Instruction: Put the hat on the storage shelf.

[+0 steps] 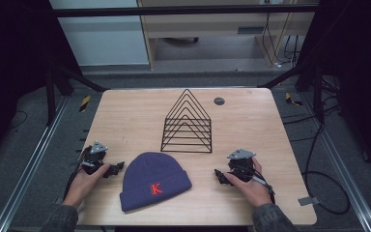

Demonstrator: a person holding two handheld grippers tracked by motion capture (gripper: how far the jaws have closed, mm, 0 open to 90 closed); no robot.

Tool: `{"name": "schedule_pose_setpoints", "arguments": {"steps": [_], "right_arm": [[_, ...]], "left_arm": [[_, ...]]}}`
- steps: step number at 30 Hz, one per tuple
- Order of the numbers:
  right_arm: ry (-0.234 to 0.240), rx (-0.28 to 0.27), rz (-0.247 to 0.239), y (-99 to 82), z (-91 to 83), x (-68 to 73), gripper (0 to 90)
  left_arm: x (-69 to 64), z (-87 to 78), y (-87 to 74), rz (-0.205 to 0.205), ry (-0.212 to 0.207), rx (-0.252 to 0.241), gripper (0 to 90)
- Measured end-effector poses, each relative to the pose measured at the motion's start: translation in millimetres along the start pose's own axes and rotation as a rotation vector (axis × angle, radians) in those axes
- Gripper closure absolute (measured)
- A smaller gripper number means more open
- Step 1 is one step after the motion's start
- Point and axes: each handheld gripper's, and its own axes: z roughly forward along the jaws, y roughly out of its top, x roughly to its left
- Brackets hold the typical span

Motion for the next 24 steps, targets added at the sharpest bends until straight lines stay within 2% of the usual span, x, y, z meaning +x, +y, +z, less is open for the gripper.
{"name": "schedule_pose_setpoints", "arguments": {"steps": [7, 10, 11, 13, 14, 15, 17, 20, 21, 22, 24], "right_arm": [[-0.002, 0.005, 0.007, 1.2, 0.7, 0.8, 5.8], [-0.006, 0.026, 0.0, 4.1, 0.7, 0.9, 6.7], [-0.006, 0.026, 0.0, 4.1, 0.7, 0.9, 6.7], [-0.003, 0.043, 0.0, 6.5, -0.1, 0.8, 10.4], [-0.02, 0.04, -0.011, 7.7, -1.1, 1.3, 13.6], [-0.03, 0.034, -0.024, 8.7, -2.9, 2.7, 16.6], [-0.014, 0.033, -0.025, 9.6, -4.9, 5.7, 18.2], [0.004, 0.018, -0.035, 12.3, -7.8, 10.4, 19.8], [0.011, 0.014, -0.03, 13.0, -8.6, 11.8, 20.8], [0.011, 0.014, -0.03, 13.0, -8.6, 11.8, 20.8], [0.026, 0.006, -0.044, 15.3, -10.4, 16.9, 22.8]], "left_arm": [[-1.0, -2.9, 2.6, -0.007, 0.0, 0.04, 0.1], [-0.3, -6.7, 3.9, -0.049, -0.025, 0.04, 2.6], [-0.3, -6.7, 3.9, -0.049, -0.025, 0.04, 5.3], [-0.2, -10.2, 5.6, -0.057, -0.035, 0.037, 7.2], [-0.8, -11.7, 6.6, -0.056, -0.031, 0.033, 7.1], [-3.4, -15.8, 9.4, -0.059, -0.03, 0.023, 8.2], [-8.0, -20.0, 12.2, -0.051, -0.037, 0.018, 9.6], [-19.8, -25.5, 17.2, -0.005, -0.031, 0.024, 12.4], [-25.9, -27.2, 19.9, 0.005, -0.038, 0.033, 12.9], [-25.9, -27.2, 19.9, 0.005, -0.038, 0.033, 13.8], [-43.5, -27.9, 27.8, 0.026, -0.059, 0.042, 15.2]]}}
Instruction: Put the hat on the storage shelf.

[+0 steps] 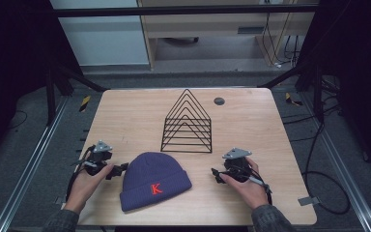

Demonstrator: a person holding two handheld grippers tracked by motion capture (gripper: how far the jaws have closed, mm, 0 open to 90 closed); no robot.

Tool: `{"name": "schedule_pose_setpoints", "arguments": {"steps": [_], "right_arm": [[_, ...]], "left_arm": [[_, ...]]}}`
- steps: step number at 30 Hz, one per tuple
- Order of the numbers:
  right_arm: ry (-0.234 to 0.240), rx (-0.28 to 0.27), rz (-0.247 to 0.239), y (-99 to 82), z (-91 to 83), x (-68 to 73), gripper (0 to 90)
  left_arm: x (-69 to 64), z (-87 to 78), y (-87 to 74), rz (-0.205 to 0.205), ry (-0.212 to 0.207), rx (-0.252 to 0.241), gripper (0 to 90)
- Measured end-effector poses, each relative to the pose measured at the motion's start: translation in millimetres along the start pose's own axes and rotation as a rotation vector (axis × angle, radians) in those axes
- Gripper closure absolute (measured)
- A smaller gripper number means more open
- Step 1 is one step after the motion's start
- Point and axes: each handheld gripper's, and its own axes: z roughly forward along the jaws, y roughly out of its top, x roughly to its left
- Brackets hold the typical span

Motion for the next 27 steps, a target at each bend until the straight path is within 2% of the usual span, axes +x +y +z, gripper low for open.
{"name": "schedule_pose_setpoints", "arguments": {"steps": [2, 3, 4, 6, 7, 13, 19, 22, 27], "right_arm": [[0.006, 0.005, -0.011, 0.5, 0.7, 2.8, 23.1], [0.006, 0.005, -0.011, 0.5, 0.7, 2.8, 23.1], [0.006, 0.013, -0.025, 0.5, 1.6, 3.9, 23.2], [0.007, 0.015, -0.023, 0.3, 1.8, 4.1, 23.2], [0.013, 0.017, -0.021, -0.2, 2.1, 3.6, 23.2], [0.017, 0.012, -0.024, -0.1, 2.2, 4.1, 23.0], [0.027, 0.022, -0.037, 0.1, 3.9, 6.8, 22.4], [0.027, 0.016, -0.042, 0.2, 3.8, 6.2, 22.2], [0.026, 0.014, -0.041, 0.5, 3.3, 6.5, 21.9]], "left_arm": [[-9.6, 1.3, 5.3, 0.017, -0.007, 0.006, 16.1], [-9.6, 1.3, 5.3, 0.017, -0.007, 0.006, 17.6], [-18.0, 3.8, 10.6, 0.029, -0.008, 0.014, 18.5], [-20.4, 6.1, 13.1, 0.025, -0.01, 0.024, 20.0], [-22.7, 10.9, 16.1, 0.017, -0.012, 0.037, 24.6], [-25.2, 23.1, 16.8, 0.012, -0.017, 0.073, 34.2], [-25.6, 31.2, 18.7, 0.005, -0.058, 0.093, 51.4], [-28.9, 33.4, 20.0, 0.022, -0.076, 0.105, 59.0], [-28.5, 34.6, 19.7, 0.002, -0.103, 0.108, 69.4]]}}
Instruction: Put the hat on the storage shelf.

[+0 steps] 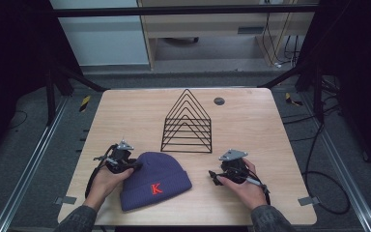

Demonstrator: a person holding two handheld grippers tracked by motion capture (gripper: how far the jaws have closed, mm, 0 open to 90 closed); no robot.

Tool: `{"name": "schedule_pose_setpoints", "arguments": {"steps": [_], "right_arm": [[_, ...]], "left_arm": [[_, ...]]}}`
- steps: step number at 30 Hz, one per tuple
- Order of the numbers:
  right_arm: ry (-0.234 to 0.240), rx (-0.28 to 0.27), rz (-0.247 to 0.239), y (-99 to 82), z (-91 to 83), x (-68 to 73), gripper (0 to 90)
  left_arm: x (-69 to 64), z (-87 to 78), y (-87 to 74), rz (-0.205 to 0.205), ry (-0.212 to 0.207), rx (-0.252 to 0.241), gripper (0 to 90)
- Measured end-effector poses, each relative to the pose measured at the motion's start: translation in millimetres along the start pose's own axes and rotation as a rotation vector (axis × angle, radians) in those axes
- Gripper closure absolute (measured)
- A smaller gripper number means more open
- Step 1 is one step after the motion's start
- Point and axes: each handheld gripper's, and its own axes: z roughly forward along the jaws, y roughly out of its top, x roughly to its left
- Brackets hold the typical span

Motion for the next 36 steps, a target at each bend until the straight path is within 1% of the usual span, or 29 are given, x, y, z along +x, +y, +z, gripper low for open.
{"name": "schedule_pose_setpoints", "arguments": {"steps": [4, 8, 12, 15, 16, 17, 19, 20, 23, 26, 27, 30, 33, 36], "right_arm": [[0.0, -0.001, 0.0, 0.0, -0.2, 0.0, 21.6], [-0.002, 0.0, 0.004, 0.1, -0.5, -0.4, 20.9], [-0.004, 0.0, 0.002, 0.0, -0.4, -0.6, 20.6], [-0.004, 0.001, 0.001, -0.2, -0.3, -0.5, 20.4], [-0.006, 0.0, -0.002, -0.2, -0.3, -0.7, 20.4], [-0.006, 0.0, -0.002, -0.2, -0.3, -0.7, 20.4], [-0.006, -0.001, -0.002, -0.4, -0.1, -0.7, 20.1], [-0.008, 0.002, -0.002, -0.4, -0.2, -0.7, 20.1], [-0.008, 0.003, 0.001, -0.4, -0.3, -0.3, 19.9], [-0.009, -0.002, -0.004, -0.3, -0.5, -0.9, 19.6], [-0.009, -0.002, -0.005, -0.4, -0.5, -1.2, 19.4], [-0.01, 0.004, 0.001, -0.5, -0.4, -0.9, 19.1], [-0.009, 0.001, -0.005, 0.0, -0.9, -0.9, 18.9], [-0.01, 0.002, -0.007, 0.0, -0.9, -1.0, 18.7]], "left_arm": [[0.3, -0.6, -0.6, -0.004, -0.005, -0.007, 74.9], [-0.5, -1.8, -0.6, 0.002, 0.001, -0.012, 76.7], [-2.4, -4.1, 0.1, 0.028, 0.015, -0.009, 77.9], [-4.8, -7.3, 1.4, 0.049, 0.028, -0.015, 78.5], [-6.3, -9.0, 1.8, 0.059, 0.038, -0.024, 78.7], [-6.3, -9.0, 1.8, 0.059, 0.038, -0.024, 78.8], [-9.5, -14.4, 3.3, 0.082, 0.053, -0.039, 78.9], [-9.5, -14.4, 3.3, 0.082, 0.053, -0.039, 79.0], [-11.3, -17.6, 4.1, 0.101, 0.063, -0.051, 79.0], [-12.8, -19.6, 4.6, 0.106, 0.064, -0.056, 79.1], [-15.1, -23.2, 5.3, 0.12, 0.071, -0.067, 79.1], [-17.6, -29.5, 6.7, 0.132, 0.073, -0.092, 79.2], [-21.2, -38.7, 8.5, 0.147, 0.077, -0.132, 79.4], [-26.2, -50.5, 10.5, 0.174, 0.083, -0.166, 79.4]]}}
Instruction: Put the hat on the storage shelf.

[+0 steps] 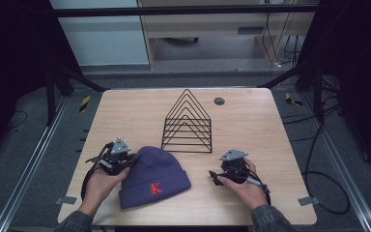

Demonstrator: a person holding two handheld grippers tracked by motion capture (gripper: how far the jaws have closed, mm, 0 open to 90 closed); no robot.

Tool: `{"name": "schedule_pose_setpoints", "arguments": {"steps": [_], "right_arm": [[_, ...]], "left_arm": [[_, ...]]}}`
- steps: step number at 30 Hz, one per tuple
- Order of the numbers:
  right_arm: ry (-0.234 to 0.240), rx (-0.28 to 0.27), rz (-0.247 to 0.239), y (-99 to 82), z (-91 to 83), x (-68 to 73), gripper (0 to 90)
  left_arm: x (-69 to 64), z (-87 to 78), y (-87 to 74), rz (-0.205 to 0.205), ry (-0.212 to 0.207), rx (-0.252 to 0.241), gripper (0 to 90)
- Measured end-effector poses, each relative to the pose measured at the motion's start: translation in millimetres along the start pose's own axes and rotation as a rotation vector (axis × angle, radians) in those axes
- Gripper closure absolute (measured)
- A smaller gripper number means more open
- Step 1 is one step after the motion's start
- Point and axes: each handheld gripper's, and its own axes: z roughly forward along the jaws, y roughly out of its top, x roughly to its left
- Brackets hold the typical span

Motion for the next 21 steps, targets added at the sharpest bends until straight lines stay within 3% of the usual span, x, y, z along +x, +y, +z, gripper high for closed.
{"name": "schedule_pose_setpoints", "arguments": {"steps": [9, 15, 21], "right_arm": [[0.013, -0.021, 0.002, 1.8, -2.6, -0.3, 17.1], [0.021, -0.049, 0.003, 4.7, -7.5, 1.3, 16.2], [0.02, -0.07, -0.01, 10.1, -12.2, 4.1, 16.1]], "left_arm": [[-13.7, -32.7, 18.8, 0.109, 0.007, -0.084, 79.5], [-21.2, -47.6, 37.4, 0.165, 0.014, -0.104, 79.5], [-18.4, -59.1, 54.5, 0.2, 0.024, -0.11, 79.7]]}}
